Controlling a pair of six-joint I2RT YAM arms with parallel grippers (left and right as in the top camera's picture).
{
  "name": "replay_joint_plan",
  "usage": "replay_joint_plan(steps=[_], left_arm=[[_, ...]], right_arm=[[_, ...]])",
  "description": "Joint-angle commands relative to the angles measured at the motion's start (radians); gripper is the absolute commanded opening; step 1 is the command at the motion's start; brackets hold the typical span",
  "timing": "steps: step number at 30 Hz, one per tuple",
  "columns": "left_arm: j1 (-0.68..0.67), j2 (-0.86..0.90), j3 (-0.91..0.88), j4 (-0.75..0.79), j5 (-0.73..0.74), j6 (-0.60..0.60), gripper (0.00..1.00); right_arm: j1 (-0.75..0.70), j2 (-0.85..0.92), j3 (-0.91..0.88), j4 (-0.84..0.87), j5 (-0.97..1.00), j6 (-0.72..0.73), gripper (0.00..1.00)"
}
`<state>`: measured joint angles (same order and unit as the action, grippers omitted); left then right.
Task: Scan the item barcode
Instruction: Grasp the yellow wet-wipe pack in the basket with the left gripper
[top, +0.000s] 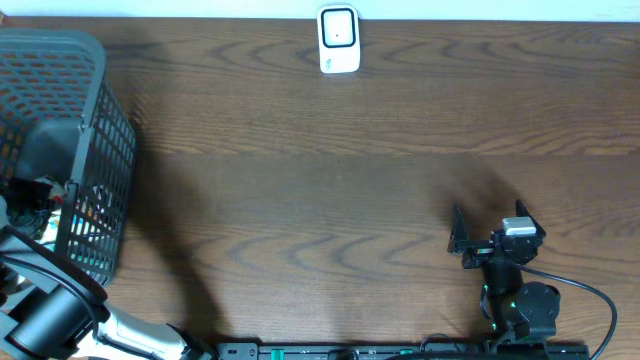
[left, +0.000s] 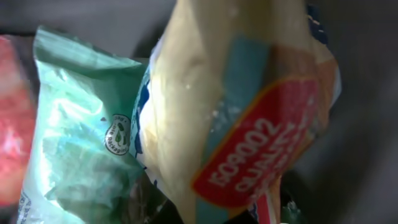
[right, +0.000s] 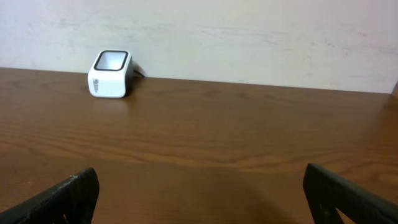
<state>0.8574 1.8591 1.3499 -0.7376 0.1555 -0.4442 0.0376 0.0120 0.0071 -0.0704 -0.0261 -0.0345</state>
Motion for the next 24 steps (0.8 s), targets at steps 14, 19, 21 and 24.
replay_joint_plan(steps=[14,19,21,24], left_arm=[[-0.005,-0.343,0.008,0.003,0.046,-0.085,0.07],[-0.005,-0.435,0.008,0.011,0.027,-0.084,0.08],[-0.005,-0.443,0.008,0.011,0.027,-0.084,0.07],[-0.005,-0.444,0.008,0.011,0.030,-0.085,0.07]], right_arm=[[-0.004,-0.006,-0.002,-0.005,0.005,-0.008,0.99],[-0.004,-0.006,-0.002,-0.005,0.005,-0.008,0.99],[-0.004,-0.006,-0.002,-0.005,0.005,-0.008,0.99],[-0.004,-0.006,-0.002,-0.005,0.005,-0.008,0.99]])
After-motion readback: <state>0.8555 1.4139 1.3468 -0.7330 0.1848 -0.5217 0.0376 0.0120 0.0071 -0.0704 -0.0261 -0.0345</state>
